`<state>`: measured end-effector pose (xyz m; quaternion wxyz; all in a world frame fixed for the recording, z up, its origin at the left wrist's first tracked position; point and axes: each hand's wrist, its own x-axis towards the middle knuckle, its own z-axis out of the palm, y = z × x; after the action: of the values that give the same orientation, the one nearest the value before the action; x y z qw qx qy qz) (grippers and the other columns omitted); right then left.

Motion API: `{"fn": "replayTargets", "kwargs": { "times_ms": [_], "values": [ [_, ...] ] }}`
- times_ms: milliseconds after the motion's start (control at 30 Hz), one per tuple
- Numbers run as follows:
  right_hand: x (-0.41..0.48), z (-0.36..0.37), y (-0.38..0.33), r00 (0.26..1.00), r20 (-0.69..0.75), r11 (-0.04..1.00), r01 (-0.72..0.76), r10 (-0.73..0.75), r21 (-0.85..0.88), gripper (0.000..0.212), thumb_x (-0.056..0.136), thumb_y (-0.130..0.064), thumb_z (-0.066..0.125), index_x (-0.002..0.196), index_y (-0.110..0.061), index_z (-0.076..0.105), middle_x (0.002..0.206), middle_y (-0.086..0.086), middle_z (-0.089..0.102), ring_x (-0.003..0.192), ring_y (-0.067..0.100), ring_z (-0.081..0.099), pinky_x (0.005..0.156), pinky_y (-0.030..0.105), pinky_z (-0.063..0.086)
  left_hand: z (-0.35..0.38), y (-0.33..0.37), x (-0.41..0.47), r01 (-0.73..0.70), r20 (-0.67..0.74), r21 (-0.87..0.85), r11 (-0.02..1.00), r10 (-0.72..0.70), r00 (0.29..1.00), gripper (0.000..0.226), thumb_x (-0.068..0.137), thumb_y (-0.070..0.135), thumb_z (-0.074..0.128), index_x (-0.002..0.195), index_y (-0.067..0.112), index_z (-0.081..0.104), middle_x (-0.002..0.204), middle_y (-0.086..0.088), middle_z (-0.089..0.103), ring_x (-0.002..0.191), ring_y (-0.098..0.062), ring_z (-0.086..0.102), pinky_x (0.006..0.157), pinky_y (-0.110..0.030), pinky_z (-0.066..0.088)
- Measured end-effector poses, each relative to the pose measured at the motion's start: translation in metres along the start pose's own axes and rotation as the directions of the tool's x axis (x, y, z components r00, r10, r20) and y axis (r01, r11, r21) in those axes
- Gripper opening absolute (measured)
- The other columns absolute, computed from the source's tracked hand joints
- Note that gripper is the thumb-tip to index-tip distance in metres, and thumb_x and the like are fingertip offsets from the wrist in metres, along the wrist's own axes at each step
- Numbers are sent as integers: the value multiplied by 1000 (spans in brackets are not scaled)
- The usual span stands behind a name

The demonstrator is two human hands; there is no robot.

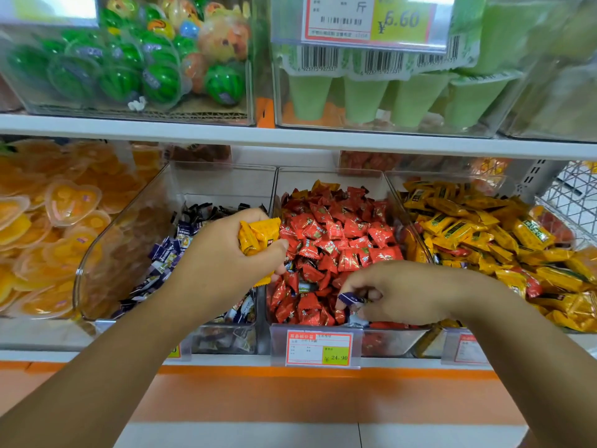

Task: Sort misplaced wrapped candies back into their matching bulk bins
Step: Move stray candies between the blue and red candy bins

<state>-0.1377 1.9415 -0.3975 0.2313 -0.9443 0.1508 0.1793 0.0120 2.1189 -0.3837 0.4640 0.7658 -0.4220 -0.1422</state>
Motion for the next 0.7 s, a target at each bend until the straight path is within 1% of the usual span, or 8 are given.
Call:
{"fn": "replayTargets", "kwargs": {
  "times_ms": [33, 100, 200, 300, 367, 500, 600, 700],
  "values": [
    [1, 1, -1, 1000, 8, 1000, 0, 0, -8, 18, 94, -28, 58, 111, -33, 61, 70, -25, 51, 63, -9, 48, 57, 10, 36, 0, 0, 0, 2, 0, -6, 1000, -2, 1000, 16, 90, 20, 62, 80, 8, 60, 66, 1, 71, 62, -9, 69, 62, -19, 56],
    [4, 4, -2, 1000, 22, 1000, 2, -1, -20, 17, 94, -29, 58, 110, -31, 61, 82, -20, 54, 72, -2, 51, 62, 14, 38, 0, 0, 0, -4, -2, -3, 1000, 4, 1000, 16, 90, 20, 62, 79, 8, 60, 66, 1, 71, 62, -9, 69, 61, -17, 55],
    [6, 4, -4, 999, 35, 999, -24, 25, -27, 21, 93, -31, 60, 113, -26, 61, 102, -6, 60, 91, 16, 56, 77, 29, 45, 1, 0, 0, -9, -6, 9, 1000, 9, 1000, 17, 90, 20, 62, 78, 9, 59, 66, 2, 71, 61, -8, 68, 59, -16, 54],
    [4, 3, -5, 998, 37, 998, -51, 53, -32, 35, 92, -34, 61, 126, -25, 57, 111, -10, 55, 101, 12, 54, 84, 24, 44, 1, 0, 0, -13, -12, 27, 1000, 14, 1000, 17, 90, 20, 62, 77, 10, 59, 66, 2, 71, 60, -7, 68, 58, -13, 52],
    [4, 3, -4, 998, 42, 999, -46, 47, -23, 34, 91, -34, 62, 125, -27, 59, 105, -15, 54, 98, 8, 53, 79, 19, 42, 1, 0, 1, -11, -10, 26, 1000, 11, 1000, 17, 90, 21, 62, 77, 10, 59, 66, 2, 71, 60, -6, 68, 58, -14, 52],
    [8, 2, -2, 997, 71, 999, -30, 28, 39, 18, 91, -31, 63, 109, -32, 62, 83, -24, 51, 75, -4, 49, 62, 12, 34, 1, -1, 1, -6, -4, 18, 1000, 6, 1000, 17, 90, 20, 62, 77, 10, 59, 66, 3, 71, 60, -7, 68, 59, -18, 55],
    [10, 3, -3, 996, 90, 995, -20, 11, 97, 15, 90, -28, 65, 100, -38, 57, 86, -26, 52, 79, -6, 50, 67, 13, 35, 1, -1, 1, -4, 2, 23, 1000, 4, 1000, 17, 90, 22, 62, 78, 11, 60, 66, 4, 71, 62, -7, 69, 61, -20, 56],
    [13, 6, 0, 997, 78, 985, -16, 2, 174, 20, 88, -27, 69, 94, -41, 56, 94, -27, 54, 93, -1, 53, 82, 19, 40, 1, -1, 1, -6, 0, 17, 1000, 6, 1000, 17, 90, 22, 62, 78, 10, 59, 66, 4, 71, 61, -7, 68, 61, -19, 55]
  ]
}}
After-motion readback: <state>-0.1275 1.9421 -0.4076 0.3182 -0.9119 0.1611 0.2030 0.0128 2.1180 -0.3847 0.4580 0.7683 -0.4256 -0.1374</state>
